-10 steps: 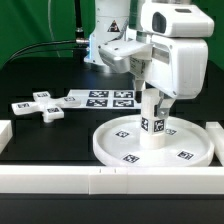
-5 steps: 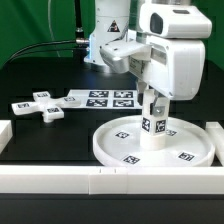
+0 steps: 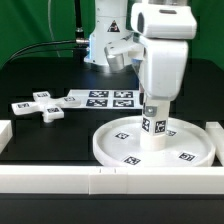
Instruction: Assemble round table
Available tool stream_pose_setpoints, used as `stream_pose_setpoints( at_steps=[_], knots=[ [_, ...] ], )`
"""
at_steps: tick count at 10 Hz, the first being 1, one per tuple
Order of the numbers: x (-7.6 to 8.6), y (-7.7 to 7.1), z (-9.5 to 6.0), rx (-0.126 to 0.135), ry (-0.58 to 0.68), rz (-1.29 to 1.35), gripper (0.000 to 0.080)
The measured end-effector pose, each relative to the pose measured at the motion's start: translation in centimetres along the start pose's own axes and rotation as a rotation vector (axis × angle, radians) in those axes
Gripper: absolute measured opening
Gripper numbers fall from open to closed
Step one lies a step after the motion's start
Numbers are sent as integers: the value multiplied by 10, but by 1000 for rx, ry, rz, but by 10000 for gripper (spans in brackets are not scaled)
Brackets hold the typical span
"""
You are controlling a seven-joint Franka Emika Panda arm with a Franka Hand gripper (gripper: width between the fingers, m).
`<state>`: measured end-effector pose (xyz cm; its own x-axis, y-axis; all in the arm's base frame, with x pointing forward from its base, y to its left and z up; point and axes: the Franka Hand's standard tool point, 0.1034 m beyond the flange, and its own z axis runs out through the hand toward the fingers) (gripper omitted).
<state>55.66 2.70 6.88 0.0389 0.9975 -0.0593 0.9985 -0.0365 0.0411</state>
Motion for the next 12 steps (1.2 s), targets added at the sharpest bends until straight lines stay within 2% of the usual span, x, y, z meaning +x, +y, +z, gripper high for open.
stream_pose_setpoints(
  at_steps=[1, 4, 5, 6, 7, 9, 11, 12],
  knots=[
    [-1, -3, 2, 18, -5, 120, 391],
    [-1, -5, 3, 22, -7, 306, 381],
    [-1, -5, 3, 22, -8, 383, 584],
    [-1, -5, 4, 22, -10, 407, 584],
    [-1, -5, 3, 21, -9, 404, 635],
    [3, -1, 0, 11, -7, 380, 646],
    [15, 7, -6, -8, -8, 341, 649],
    [20, 7, -7, -7, -9, 337, 649]
  ],
)
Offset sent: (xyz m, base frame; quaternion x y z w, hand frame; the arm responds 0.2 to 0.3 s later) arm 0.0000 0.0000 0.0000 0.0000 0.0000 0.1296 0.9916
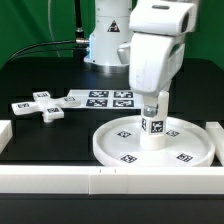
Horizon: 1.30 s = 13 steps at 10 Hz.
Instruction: Assemble round table
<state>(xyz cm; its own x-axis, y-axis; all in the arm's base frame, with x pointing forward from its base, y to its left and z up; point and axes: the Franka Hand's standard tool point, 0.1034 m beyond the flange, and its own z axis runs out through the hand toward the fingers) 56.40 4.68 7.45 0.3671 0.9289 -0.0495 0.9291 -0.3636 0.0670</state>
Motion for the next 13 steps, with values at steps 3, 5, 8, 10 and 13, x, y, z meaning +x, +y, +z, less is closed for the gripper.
stream_pose_setpoints(
  at_steps=[3, 5, 8, 10, 13],
  knots=[
    [-2, -4, 3, 5, -1, 8, 649],
    [-6, -3, 5, 8, -3, 14, 630],
    [-7, -3, 5, 8, -4, 16, 407],
    [-7, -3, 5, 8, -4, 40, 407],
    [-7, -3, 5, 20, 9, 266, 407]
  ],
)
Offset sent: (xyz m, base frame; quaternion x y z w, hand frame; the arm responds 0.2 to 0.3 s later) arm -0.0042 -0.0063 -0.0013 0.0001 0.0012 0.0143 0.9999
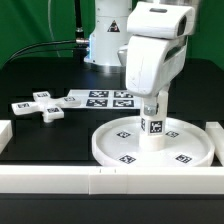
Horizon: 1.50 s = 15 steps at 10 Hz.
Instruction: Assemble round table
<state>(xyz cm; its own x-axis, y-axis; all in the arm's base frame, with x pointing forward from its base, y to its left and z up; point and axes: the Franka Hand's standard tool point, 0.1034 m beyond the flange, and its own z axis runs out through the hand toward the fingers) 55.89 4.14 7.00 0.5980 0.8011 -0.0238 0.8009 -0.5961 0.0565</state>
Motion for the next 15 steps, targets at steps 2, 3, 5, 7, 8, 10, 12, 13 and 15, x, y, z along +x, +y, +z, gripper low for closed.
stream_pose_setpoints(
  at_steps=[2, 3, 5, 7, 8, 10, 12, 13, 15],
  knots=[
    [0, -1, 0, 18, 8, 191, 409],
    [0, -2, 1, 38, 14, 342, 409],
    [0, -1, 0, 39, 20, 479, 409],
    [0, -1, 0, 42, 18, 595, 409],
    [0, -1, 0, 43, 17, 662, 409],
    [-1, 0, 1, 54, 21, 841, 409],
    [-3, -2, 1, 53, 24, 1066, 409],
    [-3, -1, 1, 51, 31, 1097, 409],
    [-4, 0, 1, 71, 30, 1253, 409]
  ],
)
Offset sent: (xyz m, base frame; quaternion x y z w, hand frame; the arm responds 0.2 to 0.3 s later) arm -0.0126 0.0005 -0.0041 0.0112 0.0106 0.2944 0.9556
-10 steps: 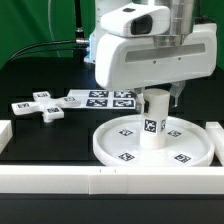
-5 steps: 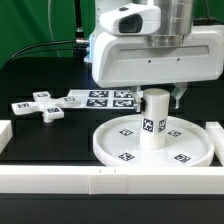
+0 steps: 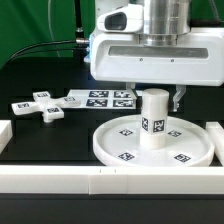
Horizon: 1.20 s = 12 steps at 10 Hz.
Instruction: Assemble round table
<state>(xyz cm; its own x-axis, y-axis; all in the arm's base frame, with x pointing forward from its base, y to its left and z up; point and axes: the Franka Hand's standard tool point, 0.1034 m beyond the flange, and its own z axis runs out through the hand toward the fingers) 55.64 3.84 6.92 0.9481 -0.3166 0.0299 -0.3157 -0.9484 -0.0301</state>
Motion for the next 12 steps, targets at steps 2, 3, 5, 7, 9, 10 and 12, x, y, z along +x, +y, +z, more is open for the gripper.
stream_pose_setpoints(
  at_steps=[2, 3, 5, 7, 9, 10, 12],
  knots=[
    [0, 1, 0, 23, -9, 204, 409],
    [0, 1, 0, 27, -11, 249, 409],
    [0, 1, 0, 35, -17, 366, 409],
    [0, 1, 0, 43, -24, 492, 409],
    [1, 4, -1, 72, -47, 697, 409],
    [0, 3, 0, 85, -61, 801, 409],
    [1, 4, 1, 113, -76, 975, 409]
  ],
)
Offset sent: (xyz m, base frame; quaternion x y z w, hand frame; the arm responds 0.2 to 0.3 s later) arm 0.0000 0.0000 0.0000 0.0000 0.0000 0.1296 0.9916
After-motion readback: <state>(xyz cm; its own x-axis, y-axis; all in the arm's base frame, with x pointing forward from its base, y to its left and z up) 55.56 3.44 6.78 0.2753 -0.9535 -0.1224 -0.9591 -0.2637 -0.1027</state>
